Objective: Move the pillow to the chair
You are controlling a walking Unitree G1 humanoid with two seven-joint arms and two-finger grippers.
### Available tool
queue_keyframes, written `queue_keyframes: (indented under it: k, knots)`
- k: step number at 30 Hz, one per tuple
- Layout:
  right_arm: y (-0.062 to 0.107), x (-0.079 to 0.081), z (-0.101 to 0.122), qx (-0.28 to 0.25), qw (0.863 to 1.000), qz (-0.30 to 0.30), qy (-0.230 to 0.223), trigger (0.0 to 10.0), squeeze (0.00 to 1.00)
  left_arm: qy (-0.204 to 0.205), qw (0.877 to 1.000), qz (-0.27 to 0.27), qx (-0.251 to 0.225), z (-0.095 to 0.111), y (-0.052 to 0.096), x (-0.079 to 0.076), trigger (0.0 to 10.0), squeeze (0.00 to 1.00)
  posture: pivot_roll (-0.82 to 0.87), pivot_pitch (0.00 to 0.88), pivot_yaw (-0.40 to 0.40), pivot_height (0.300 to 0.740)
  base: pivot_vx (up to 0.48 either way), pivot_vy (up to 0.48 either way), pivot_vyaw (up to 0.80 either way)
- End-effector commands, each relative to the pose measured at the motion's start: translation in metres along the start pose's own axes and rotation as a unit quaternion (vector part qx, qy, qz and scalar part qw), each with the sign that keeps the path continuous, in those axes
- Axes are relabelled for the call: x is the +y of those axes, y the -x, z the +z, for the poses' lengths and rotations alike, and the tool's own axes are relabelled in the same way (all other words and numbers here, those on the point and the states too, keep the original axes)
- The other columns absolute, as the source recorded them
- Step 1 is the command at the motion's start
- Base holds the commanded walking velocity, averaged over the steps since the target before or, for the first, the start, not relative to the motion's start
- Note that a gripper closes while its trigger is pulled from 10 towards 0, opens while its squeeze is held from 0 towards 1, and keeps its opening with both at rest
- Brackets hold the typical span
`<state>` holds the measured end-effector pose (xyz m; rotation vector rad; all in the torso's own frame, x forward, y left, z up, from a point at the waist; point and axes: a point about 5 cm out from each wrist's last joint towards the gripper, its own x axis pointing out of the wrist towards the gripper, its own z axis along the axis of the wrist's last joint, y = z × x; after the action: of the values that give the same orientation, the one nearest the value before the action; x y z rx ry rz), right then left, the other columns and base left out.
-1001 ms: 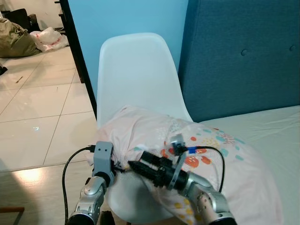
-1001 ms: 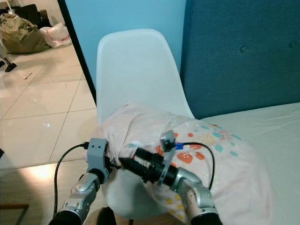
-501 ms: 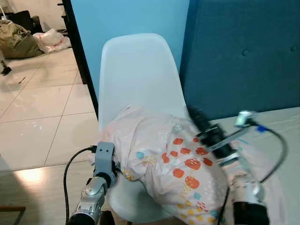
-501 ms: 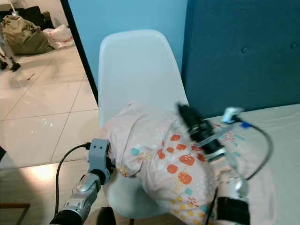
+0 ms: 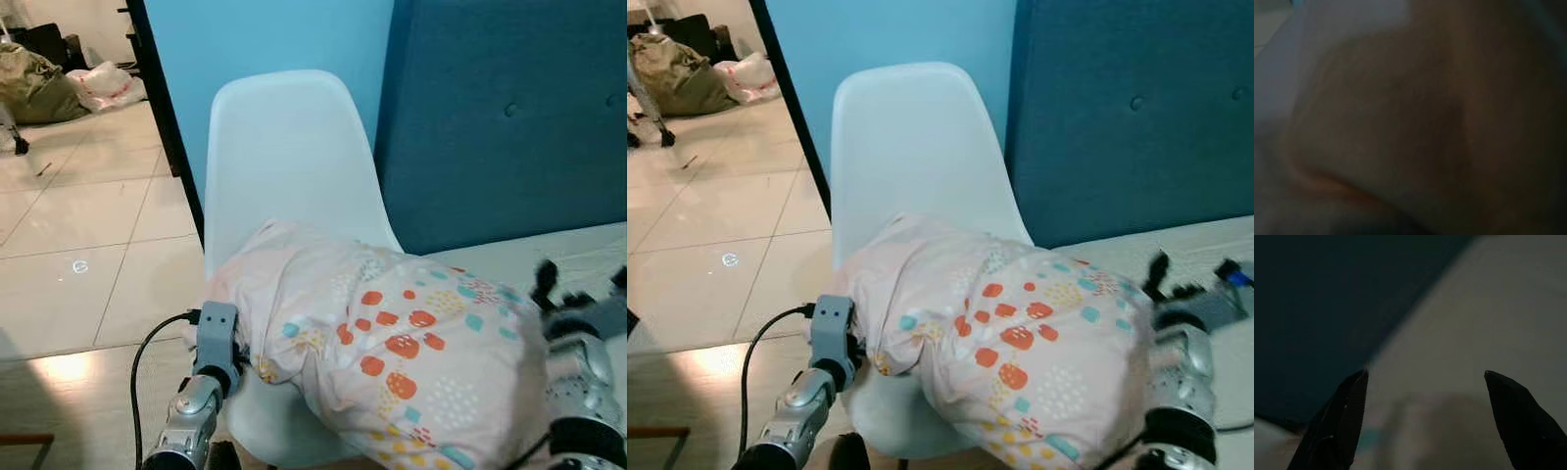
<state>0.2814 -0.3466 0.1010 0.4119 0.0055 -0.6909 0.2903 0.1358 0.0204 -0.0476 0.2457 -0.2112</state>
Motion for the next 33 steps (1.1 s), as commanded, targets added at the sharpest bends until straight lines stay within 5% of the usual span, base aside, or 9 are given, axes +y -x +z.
queue_keyframes:
  k: [1, 8, 13, 17, 20, 21, 26, 33]
  knots:
    - [0.003, -0.009, -0.018, 0.046, 0.998, -0.038, 0.027, 10.0, 0.00, -0.009, 1.000, -0.011, -0.002, 0.001, 0.001, -0.001, 10.0, 0.00, -0.02, 0.006, 0.037, 0.418, 0.000, 0.000, 0.00]
    - [0.015, -0.013, -0.048, 0.162, 0.986, -0.035, 0.026, 10.0, 0.00, -0.013, 1.000, -0.013, 0.001, -0.001, 0.002, -0.001, 10.0, 0.00, -0.02, 0.018, 0.045, 0.418, 0.000, 0.000, 0.00]
    - [0.033, 0.005, -0.069, 0.259, 0.965, 0.029, -0.018, 10.0, 0.00, -0.015, 1.000, -0.014, 0.005, -0.002, 0.004, 0.000, 10.0, 0.00, -0.03, 0.027, 0.047, 0.418, 0.000, 0.000, 0.00]
    - [0.061, 0.030, -0.095, 0.368, 0.921, 0.125, -0.035, 10.0, 0.00, -0.017, 1.000, -0.016, 0.005, -0.002, 0.004, 0.000, 10.0, 0.00, -0.02, 0.033, 0.045, 0.418, 0.000, 0.000, 0.00]
    - [0.066, 0.033, -0.098, 0.380, 0.914, 0.138, -0.039, 10.0, 0.00, -0.017, 1.000, -0.016, 0.005, -0.002, 0.005, 0.000, 10.0, 0.00, -0.02, 0.033, 0.045, 0.418, 0.000, 0.000, 0.00]
    - [0.071, 0.037, -0.102, 0.393, 0.905, 0.157, -0.041, 0.0, 0.00, -0.017, 1.000, -0.015, 0.004, -0.002, 0.005, 0.000, 10.0, 0.00, -0.02, 0.038, 0.042, 0.418, 0.000, 0.000, 0.00]
    - [0.085, 0.057, -0.114, 0.425, 0.880, 0.210, -0.030, 0.0, 0.00, -0.017, 1.000, -0.012, 0.005, -0.005, 0.009, 0.002, 10.0, 0.00, -0.01, 0.040, 0.039, 0.418, 0.000, 0.000, 0.00]
    - [0.074, 0.096, -0.117, 0.379, 0.884, 0.272, -0.016, 0.0, 0.00, -0.017, 1.000, -0.012, 0.006, -0.005, 0.010, 0.002, 10.0, 0.00, 0.00, 0.039, 0.042, 0.418, 0.000, 0.000, 0.00]
